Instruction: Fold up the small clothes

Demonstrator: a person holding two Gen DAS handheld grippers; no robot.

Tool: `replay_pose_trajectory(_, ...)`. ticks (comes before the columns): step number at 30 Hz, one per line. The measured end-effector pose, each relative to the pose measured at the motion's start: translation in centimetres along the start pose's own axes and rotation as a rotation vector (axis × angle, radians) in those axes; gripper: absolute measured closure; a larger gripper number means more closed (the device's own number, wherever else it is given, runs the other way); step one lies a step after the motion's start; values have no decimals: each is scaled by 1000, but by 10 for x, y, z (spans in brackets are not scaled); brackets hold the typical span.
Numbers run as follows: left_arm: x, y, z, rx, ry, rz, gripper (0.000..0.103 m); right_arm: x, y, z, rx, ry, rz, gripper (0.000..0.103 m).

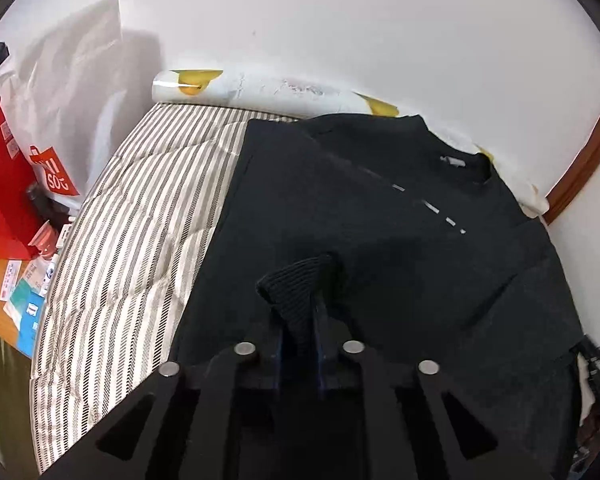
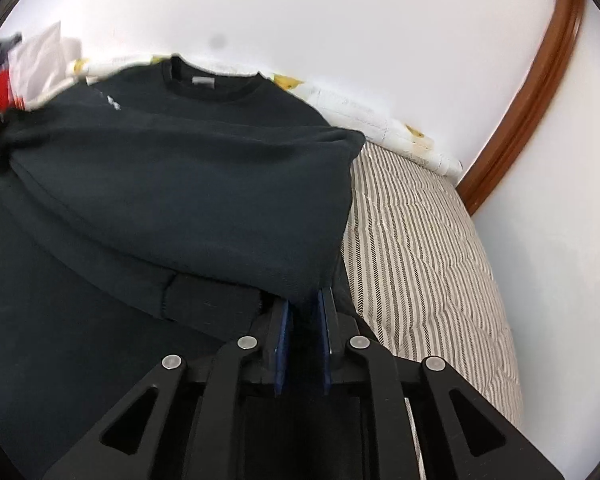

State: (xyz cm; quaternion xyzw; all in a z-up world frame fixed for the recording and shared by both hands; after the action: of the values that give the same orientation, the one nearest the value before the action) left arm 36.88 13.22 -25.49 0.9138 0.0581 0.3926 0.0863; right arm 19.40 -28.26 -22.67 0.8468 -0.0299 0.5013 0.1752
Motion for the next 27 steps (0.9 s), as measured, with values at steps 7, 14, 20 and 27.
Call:
replay_pose_trajectory(7, -7, -5, -14, 31, 0, 29, 77, 32, 9, -7, 76, 81, 184, 52)
replay_pose_trajectory(14, -18, -2, -35, 44, 8, 67, 77, -12, 23, 36, -59, -79, 260, 56)
replay_pose_trajectory(20, -24, 10, -65, 29, 53, 83, 77, -23, 33, -7, -71, -77, 318, 52)
replay_pose_trajectory(27, -37, 24, -112, 42, 109, 116, 77, -47, 47, -59, -52, -68, 392, 50)
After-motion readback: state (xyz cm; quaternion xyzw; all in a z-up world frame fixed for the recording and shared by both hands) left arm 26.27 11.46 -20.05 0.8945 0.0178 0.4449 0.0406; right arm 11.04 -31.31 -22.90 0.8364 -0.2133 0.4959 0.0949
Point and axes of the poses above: each gripper's, at about its wrist camera, not at the fingertips, and z roughly the way its jaws point, y to its right, x to its top, the point moved 10 cm from there along z, roughly the way its jaws point, and after that the axes turned 11 degrees about y, right-handed, at the moved point
